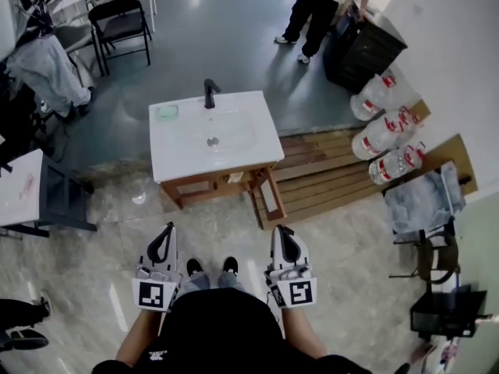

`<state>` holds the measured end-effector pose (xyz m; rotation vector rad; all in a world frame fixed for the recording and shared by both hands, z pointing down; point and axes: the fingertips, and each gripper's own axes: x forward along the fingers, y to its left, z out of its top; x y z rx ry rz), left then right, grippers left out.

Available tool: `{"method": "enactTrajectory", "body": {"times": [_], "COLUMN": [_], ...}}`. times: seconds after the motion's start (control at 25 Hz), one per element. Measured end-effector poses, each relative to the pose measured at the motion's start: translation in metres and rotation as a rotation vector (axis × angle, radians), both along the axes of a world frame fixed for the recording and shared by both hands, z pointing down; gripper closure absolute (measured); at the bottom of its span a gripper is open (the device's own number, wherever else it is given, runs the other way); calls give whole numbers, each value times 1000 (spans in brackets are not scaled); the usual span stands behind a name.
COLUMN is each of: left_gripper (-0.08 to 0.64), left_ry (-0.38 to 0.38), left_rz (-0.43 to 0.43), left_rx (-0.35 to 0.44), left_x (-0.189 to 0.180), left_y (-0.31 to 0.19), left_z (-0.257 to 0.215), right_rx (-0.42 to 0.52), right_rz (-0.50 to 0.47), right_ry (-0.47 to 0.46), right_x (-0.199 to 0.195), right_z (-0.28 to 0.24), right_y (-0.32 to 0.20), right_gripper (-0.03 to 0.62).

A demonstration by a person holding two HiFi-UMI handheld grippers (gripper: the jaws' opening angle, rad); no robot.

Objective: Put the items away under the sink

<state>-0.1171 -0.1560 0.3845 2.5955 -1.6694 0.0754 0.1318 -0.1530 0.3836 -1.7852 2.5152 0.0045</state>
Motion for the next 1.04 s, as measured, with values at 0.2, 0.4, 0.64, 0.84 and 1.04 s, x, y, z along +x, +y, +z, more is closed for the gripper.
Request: {"method": "enactTrajectory", "body": {"times": [0.2,0.4,0.64,0.84,1.04], "left_gripper": [552,552,552,552,552], "left_ry": [-21,-12,-25,-18,4], "left_rz": [-42,-47,-18,-21,-42], "left_rx": [41,56,55,77,99], "left_x": [-24,-20,-9,-12,-18], "left_y": [5,5,6,-1,-18], "left_z": [-11,-18,-22,-26,-36], "right_rx": [13,44,59,47,34], "right_rz": [19,27,35,46,39], "right_ry": [21,25,22,19,17], "right_x": [-8,-7,-3,-5,-6], "right_z": [-9,-7,-9,-11,-15], "right_y": [7,8,8,5,-3], "right_gripper": [581,581,581,581,581]}}
